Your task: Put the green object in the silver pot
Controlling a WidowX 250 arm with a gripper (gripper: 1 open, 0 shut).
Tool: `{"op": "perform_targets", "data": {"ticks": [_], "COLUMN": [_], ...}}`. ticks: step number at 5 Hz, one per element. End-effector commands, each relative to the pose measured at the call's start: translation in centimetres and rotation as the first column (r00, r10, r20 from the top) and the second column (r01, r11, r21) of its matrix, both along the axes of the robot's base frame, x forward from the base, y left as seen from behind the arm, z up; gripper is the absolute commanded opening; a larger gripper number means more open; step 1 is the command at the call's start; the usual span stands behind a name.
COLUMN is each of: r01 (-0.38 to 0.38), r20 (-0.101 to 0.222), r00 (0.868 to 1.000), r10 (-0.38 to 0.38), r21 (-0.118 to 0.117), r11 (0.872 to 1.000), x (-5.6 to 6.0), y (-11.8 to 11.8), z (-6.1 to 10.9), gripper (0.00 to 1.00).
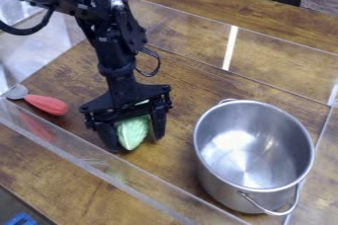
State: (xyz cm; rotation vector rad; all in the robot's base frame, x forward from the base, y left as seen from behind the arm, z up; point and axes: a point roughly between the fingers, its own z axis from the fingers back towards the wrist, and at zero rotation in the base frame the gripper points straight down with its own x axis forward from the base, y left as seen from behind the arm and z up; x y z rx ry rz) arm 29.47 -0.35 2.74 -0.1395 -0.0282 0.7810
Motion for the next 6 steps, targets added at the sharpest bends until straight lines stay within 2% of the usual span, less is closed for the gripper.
{"op": "perform_targets", "data": {"ticks": [1, 2, 3, 6], "r01": [-0.021, -0.023, -0.026, -0.026], "r20": [0.050, 0.052, 0.055, 0.053], "r00": [0.999, 0.998, 0.998, 0.998], "r10": [0.021, 0.022, 0.026, 0.025], "r21": [0.006, 0.007, 0.005, 0.021], "r11": [1.000, 1.000, 1.000, 0.999], "x": [1.15, 1.30, 1.29, 1.34], "y": [0.95, 1.08, 1.17, 1.31], "z": [1.22, 1.10, 1.15, 1.32], "gripper": [1.00, 1.00, 0.00, 0.00]}}
